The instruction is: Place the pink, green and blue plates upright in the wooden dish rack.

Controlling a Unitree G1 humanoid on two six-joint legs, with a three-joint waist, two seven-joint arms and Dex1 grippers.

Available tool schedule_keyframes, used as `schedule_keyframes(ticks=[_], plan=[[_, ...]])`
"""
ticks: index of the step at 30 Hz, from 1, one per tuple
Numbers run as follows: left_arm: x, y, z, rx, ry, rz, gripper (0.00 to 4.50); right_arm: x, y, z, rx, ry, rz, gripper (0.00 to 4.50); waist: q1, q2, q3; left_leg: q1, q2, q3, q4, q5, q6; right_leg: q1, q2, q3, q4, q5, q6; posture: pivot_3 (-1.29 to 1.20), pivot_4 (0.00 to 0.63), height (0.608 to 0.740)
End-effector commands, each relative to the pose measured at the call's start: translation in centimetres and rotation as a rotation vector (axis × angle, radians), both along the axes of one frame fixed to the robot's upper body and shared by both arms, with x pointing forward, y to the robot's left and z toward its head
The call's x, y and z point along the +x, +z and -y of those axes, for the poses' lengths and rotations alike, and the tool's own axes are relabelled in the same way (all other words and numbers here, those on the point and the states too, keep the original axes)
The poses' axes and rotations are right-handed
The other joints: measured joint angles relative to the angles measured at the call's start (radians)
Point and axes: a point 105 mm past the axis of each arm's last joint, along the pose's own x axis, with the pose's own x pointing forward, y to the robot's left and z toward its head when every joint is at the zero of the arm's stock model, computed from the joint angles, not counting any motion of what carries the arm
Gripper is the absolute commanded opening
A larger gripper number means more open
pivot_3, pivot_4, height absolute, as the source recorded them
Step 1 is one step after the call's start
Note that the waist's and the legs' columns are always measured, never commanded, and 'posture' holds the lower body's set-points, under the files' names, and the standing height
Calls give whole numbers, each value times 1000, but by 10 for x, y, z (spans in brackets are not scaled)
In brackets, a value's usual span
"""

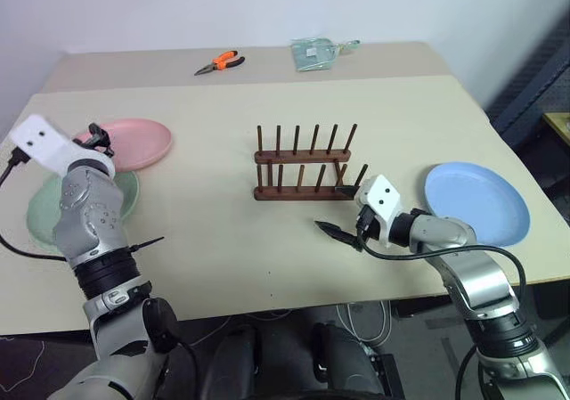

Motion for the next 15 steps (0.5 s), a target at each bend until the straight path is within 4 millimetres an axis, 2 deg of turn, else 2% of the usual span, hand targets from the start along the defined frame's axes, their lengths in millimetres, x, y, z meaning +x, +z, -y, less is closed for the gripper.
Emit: schedule_keyframes(ticks=[1,7,8,10,15], plan=[[-2,4,-1,-134,2,32,3364,2,12,-6,15,28,56,4500,3,0,0,0,0,0,0,0,0,0,0,0,0,0,0,0,150,738],[-3,-15,1,-366,19,27,3364,4,12,-5,9,15,66,4500,12,-1,0,0,0,0,0,0,0,0,0,0,0,0,0,0,150,738],[-3,-17,2,-387,17,25,3136,3,11,-4,7,8,69,4500,12,-1,0,0,0,0,0,0,0,0,0,0,0,0,0,0,150,738],[-2,-19,2,-412,12,25,2596,3,11,-2,4,0,73,4500,13,-1,0,0,0,1,0,0,0,0,0,0,0,0,0,0,150,738],[7,-12,12,-437,-63,65,24,4,15,2,-1,-28,102,4500,14,-1,0,0,0,1,0,0,0,0,0,0,-1,0,0,0,150,738]])
